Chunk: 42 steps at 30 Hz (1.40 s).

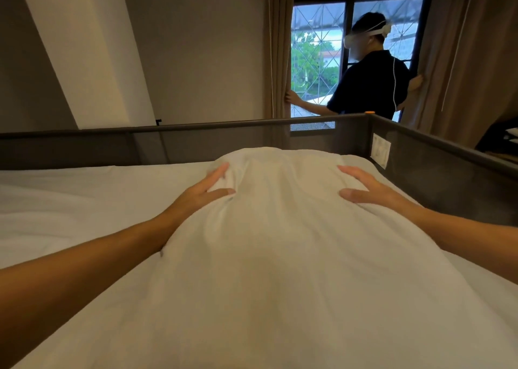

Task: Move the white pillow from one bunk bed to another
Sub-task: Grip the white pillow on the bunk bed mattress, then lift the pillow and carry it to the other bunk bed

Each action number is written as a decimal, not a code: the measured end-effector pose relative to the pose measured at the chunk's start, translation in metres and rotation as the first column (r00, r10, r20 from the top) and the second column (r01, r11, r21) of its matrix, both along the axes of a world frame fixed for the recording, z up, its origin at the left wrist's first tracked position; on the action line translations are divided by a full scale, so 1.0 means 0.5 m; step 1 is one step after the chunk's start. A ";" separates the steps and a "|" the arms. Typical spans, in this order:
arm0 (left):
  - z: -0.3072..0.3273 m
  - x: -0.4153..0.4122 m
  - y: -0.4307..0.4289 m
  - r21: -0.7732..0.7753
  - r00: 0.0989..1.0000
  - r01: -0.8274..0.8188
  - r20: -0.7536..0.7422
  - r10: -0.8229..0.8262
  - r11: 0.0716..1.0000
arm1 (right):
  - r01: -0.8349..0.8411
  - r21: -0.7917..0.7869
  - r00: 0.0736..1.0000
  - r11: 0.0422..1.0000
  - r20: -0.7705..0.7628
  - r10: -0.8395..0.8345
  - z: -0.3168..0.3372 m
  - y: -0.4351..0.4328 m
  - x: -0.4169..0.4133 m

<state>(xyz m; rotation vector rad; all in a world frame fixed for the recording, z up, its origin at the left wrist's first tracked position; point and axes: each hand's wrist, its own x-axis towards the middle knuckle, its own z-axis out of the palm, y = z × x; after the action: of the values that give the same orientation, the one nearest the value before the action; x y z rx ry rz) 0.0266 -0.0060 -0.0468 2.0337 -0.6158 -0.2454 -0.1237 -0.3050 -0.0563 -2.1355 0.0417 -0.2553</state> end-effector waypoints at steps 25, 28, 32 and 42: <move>0.158 -0.085 0.047 -0.078 0.937 0.085 0.346 -0.053 0.993 | -0.045 -0.156 0.961 0.987 0.264 0.085 0.167 0.063 0.000; 0.226 -0.106 0.074 -0.093 0.930 0.073 0.367 -0.034 0.993 | -0.076 -0.158 0.933 0.985 0.337 0.126 0.216 0.076 -0.004; 0.319 -0.155 0.123 -0.066 0.912 -0.031 0.406 0.056 0.997 | -0.125 -0.180 0.894 0.976 0.406 0.190 0.293 0.113 -0.010; 0.457 -0.307 0.289 -0.192 0.827 -0.175 0.504 0.250 0.966 | -0.379 -0.240 0.742 0.894 0.498 0.448 0.450 0.264 -0.026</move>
<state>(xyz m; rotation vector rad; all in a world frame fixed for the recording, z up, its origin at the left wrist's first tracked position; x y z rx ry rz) -0.1270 0.1385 0.1820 2.0130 -0.7037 0.4977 -0.1369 -0.1729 0.1686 -2.0514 -0.7997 -0.6007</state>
